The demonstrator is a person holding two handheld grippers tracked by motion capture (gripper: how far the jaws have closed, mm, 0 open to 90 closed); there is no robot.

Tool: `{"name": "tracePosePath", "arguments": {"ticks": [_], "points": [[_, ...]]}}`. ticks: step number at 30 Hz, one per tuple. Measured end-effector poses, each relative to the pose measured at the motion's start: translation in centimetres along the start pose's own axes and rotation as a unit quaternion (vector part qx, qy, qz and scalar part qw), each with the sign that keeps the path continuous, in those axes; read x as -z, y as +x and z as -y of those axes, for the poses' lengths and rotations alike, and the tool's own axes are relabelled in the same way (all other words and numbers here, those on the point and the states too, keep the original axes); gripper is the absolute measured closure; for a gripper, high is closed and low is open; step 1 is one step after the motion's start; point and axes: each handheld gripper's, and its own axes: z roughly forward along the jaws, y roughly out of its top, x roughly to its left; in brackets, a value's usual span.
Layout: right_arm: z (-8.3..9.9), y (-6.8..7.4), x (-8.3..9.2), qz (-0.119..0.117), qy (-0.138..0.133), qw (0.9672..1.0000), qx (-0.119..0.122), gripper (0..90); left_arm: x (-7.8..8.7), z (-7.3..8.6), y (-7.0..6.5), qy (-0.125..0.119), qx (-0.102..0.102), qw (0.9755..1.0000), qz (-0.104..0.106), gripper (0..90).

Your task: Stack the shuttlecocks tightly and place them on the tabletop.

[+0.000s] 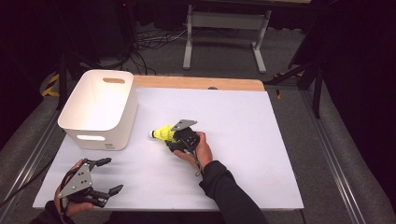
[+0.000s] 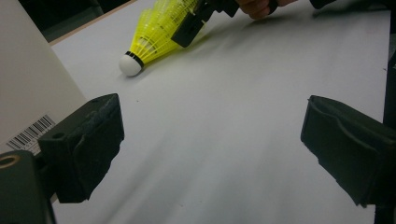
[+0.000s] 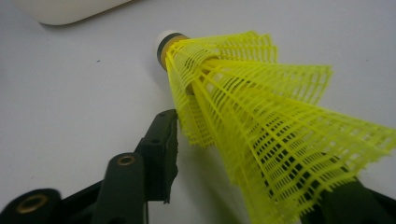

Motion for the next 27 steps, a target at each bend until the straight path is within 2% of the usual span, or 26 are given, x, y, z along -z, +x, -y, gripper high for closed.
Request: {"name": "tracePosePath", "arguments": {"ticks": [2, 4, 7, 14, 27], "points": [[-0.2, 0.1, -0.4, 0.013, 0.003, 0.9999, 0.004, 66.1, 0.0, 0.0, 0.0, 0.001, -0.001, 1.0, 0.0, 7.0], [-0.4, 0.0, -0.6, 0.014, -0.001, 0.9999, 0.002, 75.7, -0.1, 0.0, 0.0, 0.001, 0.002, 1.0, 0.002, 7.0], [-0.9, 0.1, -1.0, 0.021, 0.001, 0.9997, 0.01, 80.9, -0.1, 0.1, 0.1, 0.002, 0.003, 1.0, 0.004, 7.0], [-1.2, 0.1, -1.1, 0.027, -0.001, 0.9994, 0.023, 84.5, -0.1, 0.1, 0.0, 0.005, 0.0, 1.0, 0.005, 7.0], [-1.2, -0.5, 0.0, 0.01, -0.036, 0.9993, 0.006, 85.4, 0.2, 0.2, 0.1, 0.003, 0.004, 1.0, 0.0, 7.0]]}}
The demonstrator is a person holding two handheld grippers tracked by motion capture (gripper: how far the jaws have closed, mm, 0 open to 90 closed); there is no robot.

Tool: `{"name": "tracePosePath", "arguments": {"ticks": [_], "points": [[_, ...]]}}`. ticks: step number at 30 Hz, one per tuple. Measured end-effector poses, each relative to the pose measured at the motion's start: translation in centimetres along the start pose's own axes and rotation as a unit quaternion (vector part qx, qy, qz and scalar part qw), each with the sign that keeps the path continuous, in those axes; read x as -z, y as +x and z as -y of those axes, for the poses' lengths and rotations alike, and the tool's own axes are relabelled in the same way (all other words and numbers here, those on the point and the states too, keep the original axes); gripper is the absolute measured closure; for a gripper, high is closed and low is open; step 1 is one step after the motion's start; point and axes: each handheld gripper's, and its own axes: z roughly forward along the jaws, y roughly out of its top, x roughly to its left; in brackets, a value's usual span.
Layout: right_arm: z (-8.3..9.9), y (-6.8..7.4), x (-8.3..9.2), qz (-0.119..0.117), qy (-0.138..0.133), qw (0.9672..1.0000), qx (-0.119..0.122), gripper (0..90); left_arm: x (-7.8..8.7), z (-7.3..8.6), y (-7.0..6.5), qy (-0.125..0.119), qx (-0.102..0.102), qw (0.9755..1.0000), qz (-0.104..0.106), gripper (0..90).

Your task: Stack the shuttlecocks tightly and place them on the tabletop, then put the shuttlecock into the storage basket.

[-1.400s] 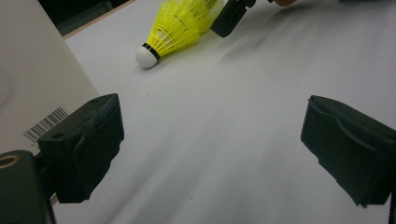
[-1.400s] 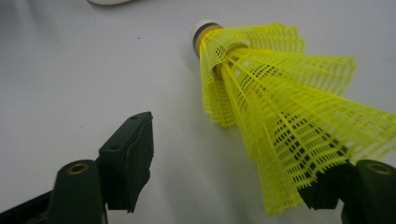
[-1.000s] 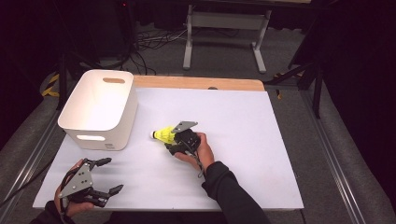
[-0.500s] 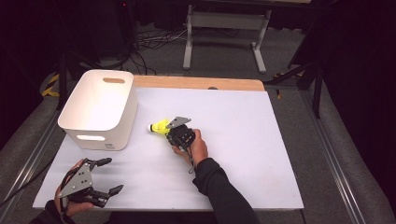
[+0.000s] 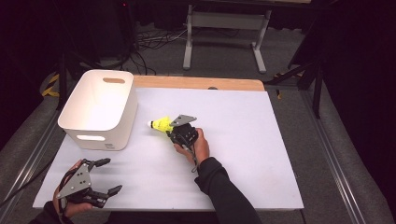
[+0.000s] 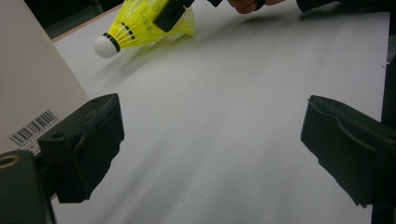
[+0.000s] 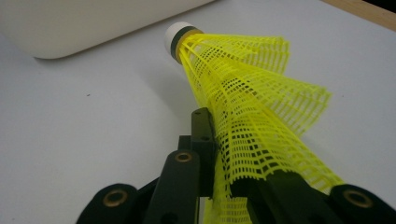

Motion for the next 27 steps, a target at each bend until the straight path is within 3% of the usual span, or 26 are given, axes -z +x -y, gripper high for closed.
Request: {"name": "tracePosePath", "arguments": {"ticks": [10, 18, 27], "points": [[0.1, -0.3, 2.2, -0.006, -0.032, 0.9995, -0.007, 86.5, -0.1, -0.1, -0.1, 0.001, 0.002, 1.0, -0.004, 7.0], [0.5, -0.5, 3.4, -0.003, -0.038, 0.9993, -0.005, 86.6, -0.1, -0.1, -0.2, 0.006, -0.002, 1.0, -0.006, 6.9], [1.5, -0.2, 4.7, -0.018, -0.054, 0.9983, -0.015, 86.9, -0.3, -0.2, -0.2, 0.007, -0.002, 1.0, -0.005, 6.9]]}}
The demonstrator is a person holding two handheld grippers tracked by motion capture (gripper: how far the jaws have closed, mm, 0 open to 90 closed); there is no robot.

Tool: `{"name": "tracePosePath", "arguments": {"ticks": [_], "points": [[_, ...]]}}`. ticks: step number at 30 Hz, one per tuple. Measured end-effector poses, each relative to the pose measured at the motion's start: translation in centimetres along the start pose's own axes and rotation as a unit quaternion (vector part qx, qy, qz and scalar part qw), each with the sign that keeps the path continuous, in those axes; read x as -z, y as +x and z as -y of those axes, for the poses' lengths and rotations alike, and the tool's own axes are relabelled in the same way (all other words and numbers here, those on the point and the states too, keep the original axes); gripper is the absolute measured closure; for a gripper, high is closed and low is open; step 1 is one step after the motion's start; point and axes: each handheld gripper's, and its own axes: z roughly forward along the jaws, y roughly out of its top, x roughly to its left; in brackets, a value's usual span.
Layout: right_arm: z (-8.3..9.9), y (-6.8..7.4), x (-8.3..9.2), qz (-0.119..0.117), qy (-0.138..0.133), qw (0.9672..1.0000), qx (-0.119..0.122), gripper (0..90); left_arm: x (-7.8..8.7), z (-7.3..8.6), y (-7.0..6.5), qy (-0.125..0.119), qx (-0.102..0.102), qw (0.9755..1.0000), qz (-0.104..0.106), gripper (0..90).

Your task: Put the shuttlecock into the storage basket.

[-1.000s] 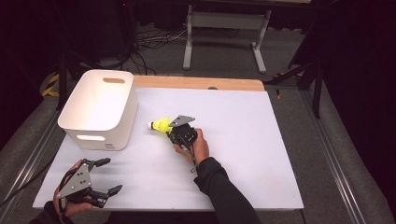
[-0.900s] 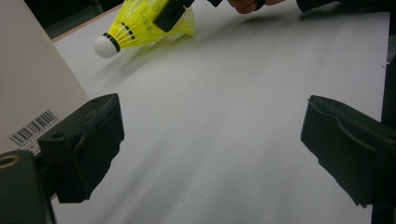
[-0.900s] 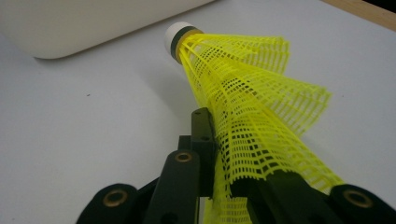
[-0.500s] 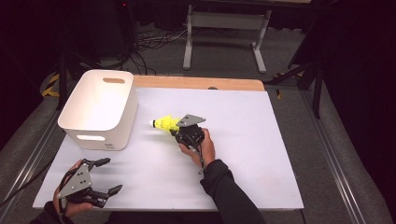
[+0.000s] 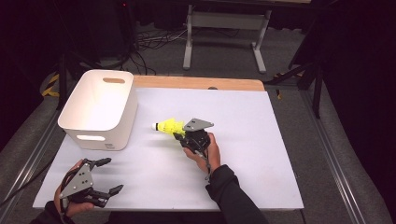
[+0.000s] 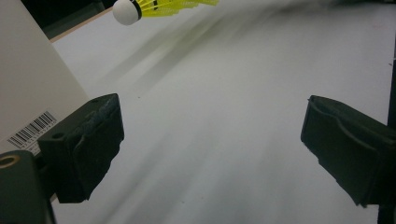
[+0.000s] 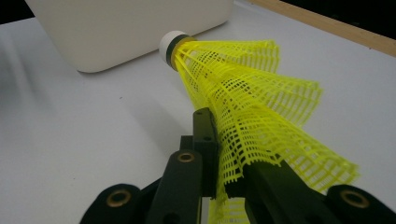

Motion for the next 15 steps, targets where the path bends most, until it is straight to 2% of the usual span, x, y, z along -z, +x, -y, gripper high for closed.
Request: {"name": "tracePosePath", "arguments": {"ticks": [15], "points": [[0.7, 0.2, 2.4, -0.013, -0.03, 0.9994, -0.008, 86.9, 0.2, -0.1, 0.0, -0.001, 0.002, 1.0, -0.008, 7.1]]}}
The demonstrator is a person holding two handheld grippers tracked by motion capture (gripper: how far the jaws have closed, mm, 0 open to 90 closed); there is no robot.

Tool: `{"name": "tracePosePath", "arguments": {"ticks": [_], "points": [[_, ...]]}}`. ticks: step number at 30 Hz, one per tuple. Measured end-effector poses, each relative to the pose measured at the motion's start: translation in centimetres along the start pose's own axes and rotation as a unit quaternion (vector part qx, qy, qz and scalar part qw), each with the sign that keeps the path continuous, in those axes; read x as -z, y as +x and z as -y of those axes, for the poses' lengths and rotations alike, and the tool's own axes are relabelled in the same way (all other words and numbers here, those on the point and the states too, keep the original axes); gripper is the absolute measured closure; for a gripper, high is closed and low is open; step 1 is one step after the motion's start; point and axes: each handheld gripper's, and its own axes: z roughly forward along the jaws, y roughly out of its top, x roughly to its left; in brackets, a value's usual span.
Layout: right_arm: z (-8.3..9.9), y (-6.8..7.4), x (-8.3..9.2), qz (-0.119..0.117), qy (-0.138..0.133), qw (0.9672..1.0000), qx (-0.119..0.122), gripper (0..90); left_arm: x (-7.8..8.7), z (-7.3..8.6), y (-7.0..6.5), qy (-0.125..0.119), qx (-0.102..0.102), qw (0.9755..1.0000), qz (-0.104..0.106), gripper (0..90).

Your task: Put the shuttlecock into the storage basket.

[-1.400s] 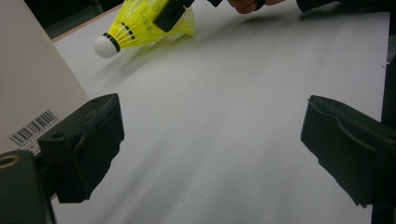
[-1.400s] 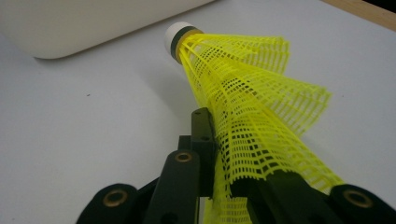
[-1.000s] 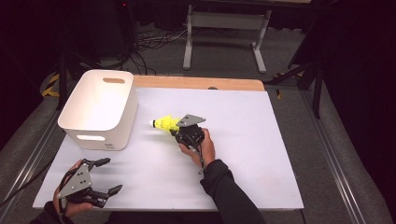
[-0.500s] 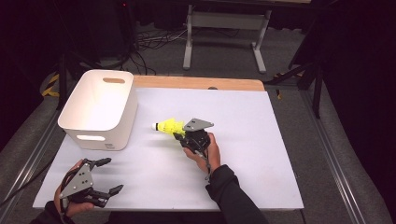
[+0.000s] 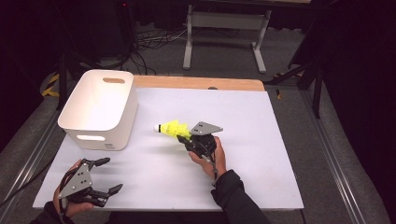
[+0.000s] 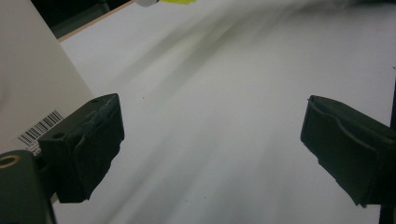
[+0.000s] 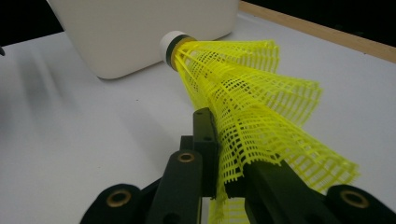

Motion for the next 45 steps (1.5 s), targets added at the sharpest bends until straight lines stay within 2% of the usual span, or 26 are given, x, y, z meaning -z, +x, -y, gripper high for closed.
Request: {"name": "tracePosePath", "arguments": {"ticks": [9, 19, 28, 45], "points": [[-0.4, -0.1, 1.3, 0.005, -0.012, 0.9999, 0.004, 87.0, 0.0, 0.1, 0.1, 0.001, 0.003, 1.0, -0.003, 7.4], [-2.2, -0.3, 2.2, 0.01, -0.029, 0.9995, 0.008, 87.1, 0.1, 0.1, 0.2, 0.0, 0.006, 1.0, -0.005, 7.5], [-3.7, -0.2, 1.5, 0.006, -0.03, 0.9994, 0.017, 87.2, 0.1, 0.1, 0.2, 0.001, 0.008, 0.9999, -0.007, 7.6], [-5.8, 0.6, -0.7, -0.015, -0.039, 0.9991, 0.013, 87.4, 0.2, 0.1, 0.2, -0.005, 0.014, 0.9998, -0.011, 7.7]]}}
